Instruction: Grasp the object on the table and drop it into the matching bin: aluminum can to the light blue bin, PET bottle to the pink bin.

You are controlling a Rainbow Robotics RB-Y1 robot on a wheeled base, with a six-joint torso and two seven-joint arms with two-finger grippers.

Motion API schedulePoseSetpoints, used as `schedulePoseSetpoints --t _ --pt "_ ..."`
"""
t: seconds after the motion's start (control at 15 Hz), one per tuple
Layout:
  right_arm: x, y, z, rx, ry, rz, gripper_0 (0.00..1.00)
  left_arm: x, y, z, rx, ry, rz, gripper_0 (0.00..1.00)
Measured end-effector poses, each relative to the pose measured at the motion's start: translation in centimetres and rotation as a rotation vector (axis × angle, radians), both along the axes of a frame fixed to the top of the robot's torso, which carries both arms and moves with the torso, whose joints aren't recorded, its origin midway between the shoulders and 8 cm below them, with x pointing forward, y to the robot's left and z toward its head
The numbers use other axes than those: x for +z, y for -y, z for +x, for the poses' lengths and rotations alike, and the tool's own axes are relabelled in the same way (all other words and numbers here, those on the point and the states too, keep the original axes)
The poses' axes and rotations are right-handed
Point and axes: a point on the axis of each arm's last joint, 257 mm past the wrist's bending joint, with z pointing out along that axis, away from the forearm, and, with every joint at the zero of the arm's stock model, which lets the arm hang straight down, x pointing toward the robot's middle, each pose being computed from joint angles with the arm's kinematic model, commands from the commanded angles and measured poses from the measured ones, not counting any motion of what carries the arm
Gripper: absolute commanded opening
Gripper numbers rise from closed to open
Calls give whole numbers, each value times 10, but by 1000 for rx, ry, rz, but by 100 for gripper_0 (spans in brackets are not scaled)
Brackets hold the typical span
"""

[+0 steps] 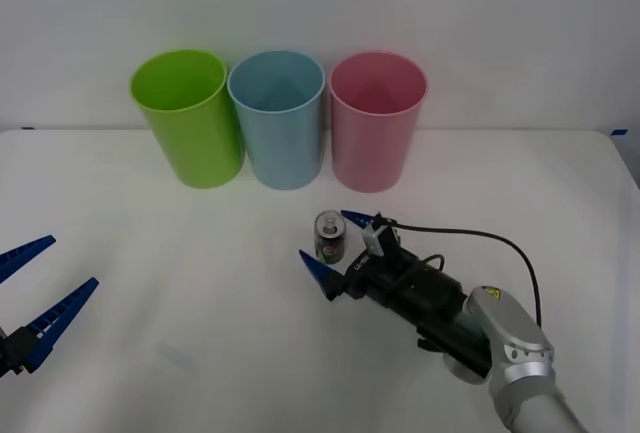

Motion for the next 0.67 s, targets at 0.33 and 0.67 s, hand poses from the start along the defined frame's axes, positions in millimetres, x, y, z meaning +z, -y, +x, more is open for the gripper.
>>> schedulePoseSetpoints --t 0.33,0.67 --pt "-1 -3 2 -11 2 -5 100 0 0 0 0 0 0 100" --pt "-1 -3 3 -22 3 -8 0 0 0 0 0 0 0 100"
